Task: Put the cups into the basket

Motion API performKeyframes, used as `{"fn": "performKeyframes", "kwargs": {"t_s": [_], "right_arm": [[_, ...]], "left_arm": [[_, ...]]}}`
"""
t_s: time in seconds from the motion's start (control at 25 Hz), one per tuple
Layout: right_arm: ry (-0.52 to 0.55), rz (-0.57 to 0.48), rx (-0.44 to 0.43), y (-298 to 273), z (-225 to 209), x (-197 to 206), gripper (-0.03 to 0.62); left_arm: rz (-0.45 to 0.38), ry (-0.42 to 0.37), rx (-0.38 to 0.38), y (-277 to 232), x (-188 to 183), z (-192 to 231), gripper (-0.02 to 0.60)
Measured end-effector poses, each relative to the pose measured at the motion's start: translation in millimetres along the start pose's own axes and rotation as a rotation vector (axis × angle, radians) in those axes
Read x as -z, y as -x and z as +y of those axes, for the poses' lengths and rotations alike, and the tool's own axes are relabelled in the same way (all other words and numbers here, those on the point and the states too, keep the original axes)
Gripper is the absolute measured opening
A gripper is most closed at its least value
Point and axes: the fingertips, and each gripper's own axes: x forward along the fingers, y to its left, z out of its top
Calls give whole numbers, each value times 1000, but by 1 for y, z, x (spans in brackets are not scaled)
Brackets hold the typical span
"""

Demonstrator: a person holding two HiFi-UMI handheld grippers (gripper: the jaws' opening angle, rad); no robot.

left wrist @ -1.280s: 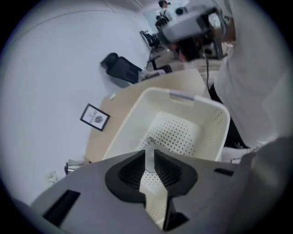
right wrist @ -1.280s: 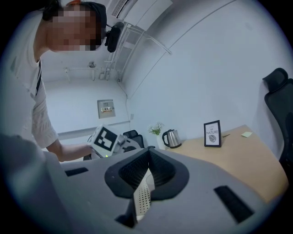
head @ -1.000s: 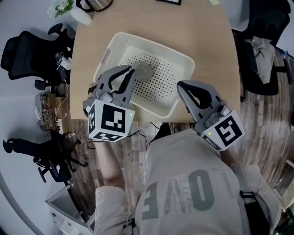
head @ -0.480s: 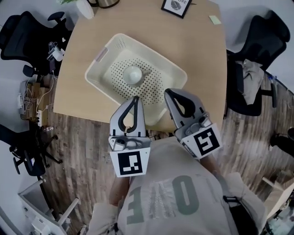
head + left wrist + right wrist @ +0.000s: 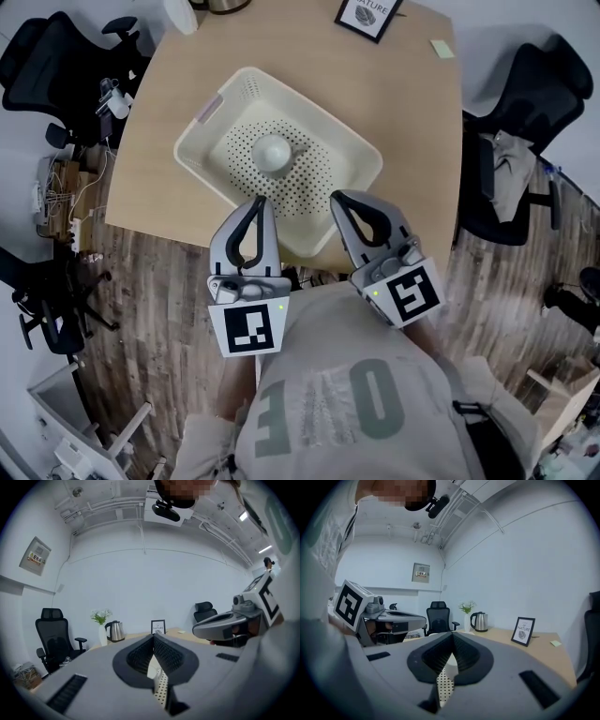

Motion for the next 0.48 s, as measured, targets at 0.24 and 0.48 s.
{"fn": "performKeyframes", "kwargs": {"t_s": [0.24, 0.48], "right_arm": [[0, 2, 14, 1, -3, 1, -2], [9, 18, -3, 2, 6, 5, -2]], "left_arm": [[7, 4, 3, 0, 2, 4, 9], [23, 20, 6, 6, 10, 4, 9]]}}
